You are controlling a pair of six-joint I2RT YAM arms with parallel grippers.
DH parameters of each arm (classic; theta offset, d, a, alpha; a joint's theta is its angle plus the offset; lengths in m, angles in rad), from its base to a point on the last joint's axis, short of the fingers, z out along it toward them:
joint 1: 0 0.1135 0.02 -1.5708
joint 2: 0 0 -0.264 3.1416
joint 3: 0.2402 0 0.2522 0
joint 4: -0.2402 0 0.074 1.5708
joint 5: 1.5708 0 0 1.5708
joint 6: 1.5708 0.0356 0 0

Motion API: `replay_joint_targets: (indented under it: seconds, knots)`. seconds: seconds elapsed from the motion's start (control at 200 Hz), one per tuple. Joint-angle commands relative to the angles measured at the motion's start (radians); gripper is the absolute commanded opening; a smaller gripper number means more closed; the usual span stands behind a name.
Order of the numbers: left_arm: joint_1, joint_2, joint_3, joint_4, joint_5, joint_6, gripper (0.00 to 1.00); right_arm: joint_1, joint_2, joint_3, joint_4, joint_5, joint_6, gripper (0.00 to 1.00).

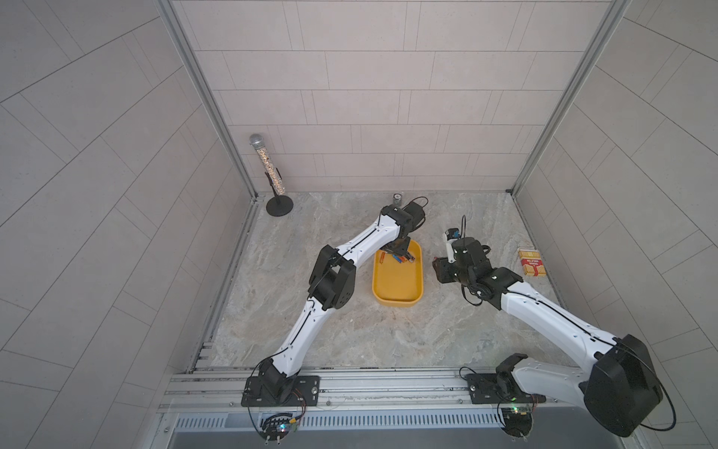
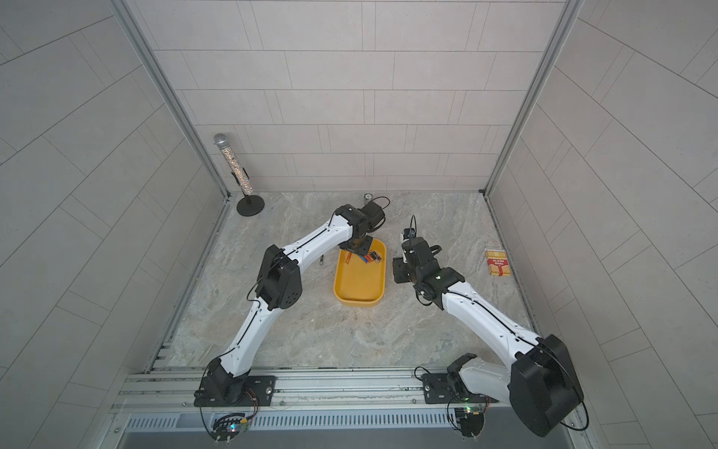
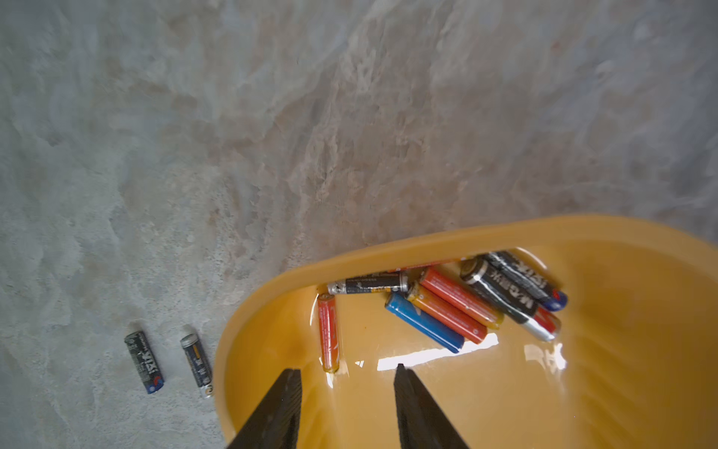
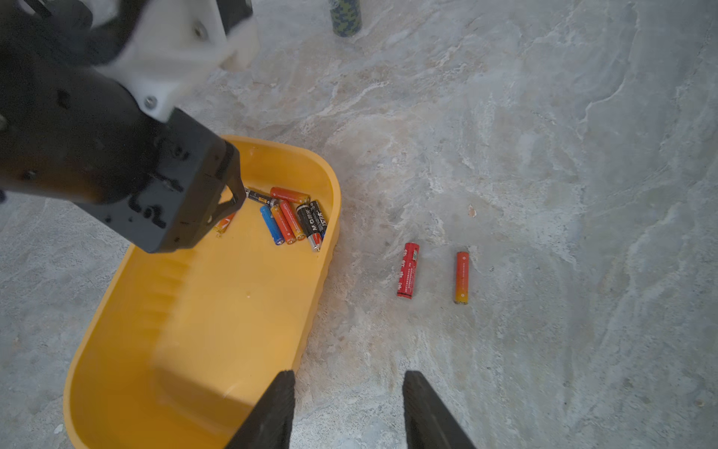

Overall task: Take the batteries out of the storage box
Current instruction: Pick up the battery from the storage box.

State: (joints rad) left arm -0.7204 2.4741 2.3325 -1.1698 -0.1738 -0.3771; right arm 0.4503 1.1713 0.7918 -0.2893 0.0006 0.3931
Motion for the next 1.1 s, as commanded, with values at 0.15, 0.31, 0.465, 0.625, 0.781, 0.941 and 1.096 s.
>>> replay_joint_targets:
  seconds: [0.15, 0.31, 0.465, 0.625, 0.781, 0.941, 1.096]
  knots:
    - [-0.004, 0.049, 0.045, -0.033, -0.041, -0.008, 0.48, -0.010, -0.032, -0.016, -0.001, 0.004, -0.011, 0.49]
    - [-0.003, 0.076, 0.044, -0.027, -0.045, -0.009, 0.48, -0.019, -0.041, -0.019, -0.004, 0.003, -0.016, 0.49]
    - [-0.002, 0.103, 0.043, -0.027, -0.039, -0.011, 0.48, -0.024, -0.054, -0.023, -0.009, 0.005, -0.018, 0.49]
    - [-0.003, 0.120, 0.042, -0.027, -0.031, -0.017, 0.48, -0.029, -0.066, -0.028, -0.016, 0.008, -0.024, 0.49]
    - [-0.002, 0.134, 0.040, -0.033, -0.015, -0.024, 0.43, -0.035, -0.074, -0.030, -0.019, 0.010, -0.025, 0.49]
    - [-0.002, 0.128, 0.041, -0.042, -0.010, -0.028, 0.27, -0.040, -0.082, -0.032, -0.021, 0.012, -0.025, 0.49]
    - [-0.002, 0.106, 0.043, -0.042, 0.002, -0.027, 0.26, -0.039, -0.076, -0.031, -0.021, 0.012, -0.026, 0.49]
